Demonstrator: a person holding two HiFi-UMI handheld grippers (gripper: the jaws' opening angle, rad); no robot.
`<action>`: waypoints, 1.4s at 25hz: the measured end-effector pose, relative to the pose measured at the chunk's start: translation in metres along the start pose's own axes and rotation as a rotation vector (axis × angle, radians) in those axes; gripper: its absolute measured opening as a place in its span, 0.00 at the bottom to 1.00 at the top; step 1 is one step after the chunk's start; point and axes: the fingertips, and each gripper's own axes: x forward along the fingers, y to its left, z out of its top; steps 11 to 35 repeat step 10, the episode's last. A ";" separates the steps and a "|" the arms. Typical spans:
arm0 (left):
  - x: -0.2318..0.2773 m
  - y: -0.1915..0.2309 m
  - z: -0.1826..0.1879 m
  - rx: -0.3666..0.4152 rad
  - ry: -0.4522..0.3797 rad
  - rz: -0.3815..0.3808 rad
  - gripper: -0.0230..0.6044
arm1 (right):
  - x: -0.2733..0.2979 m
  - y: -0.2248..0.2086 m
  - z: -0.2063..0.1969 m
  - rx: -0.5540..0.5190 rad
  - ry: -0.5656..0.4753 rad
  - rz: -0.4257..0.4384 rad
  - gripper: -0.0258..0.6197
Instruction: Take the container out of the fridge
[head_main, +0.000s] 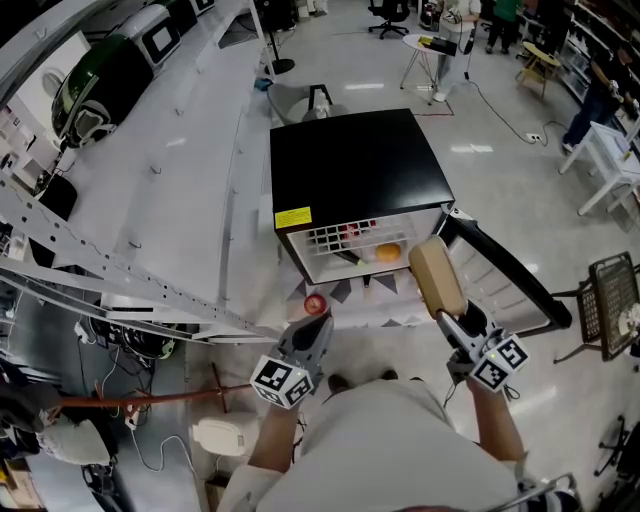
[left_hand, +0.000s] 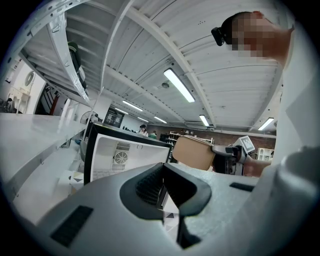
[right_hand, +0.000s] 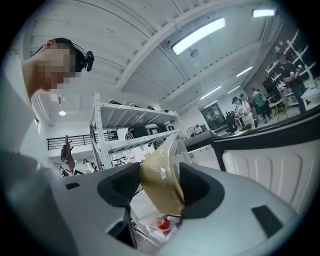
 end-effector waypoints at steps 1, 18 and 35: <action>0.000 0.000 0.000 0.000 0.000 0.002 0.04 | 0.000 -0.001 0.000 0.001 0.001 0.000 0.43; 0.002 0.004 -0.001 0.000 -0.001 0.013 0.04 | 0.005 -0.004 -0.003 0.004 0.003 0.007 0.43; 0.002 0.004 -0.001 0.000 -0.001 0.013 0.04 | 0.005 -0.004 -0.003 0.004 0.003 0.007 0.43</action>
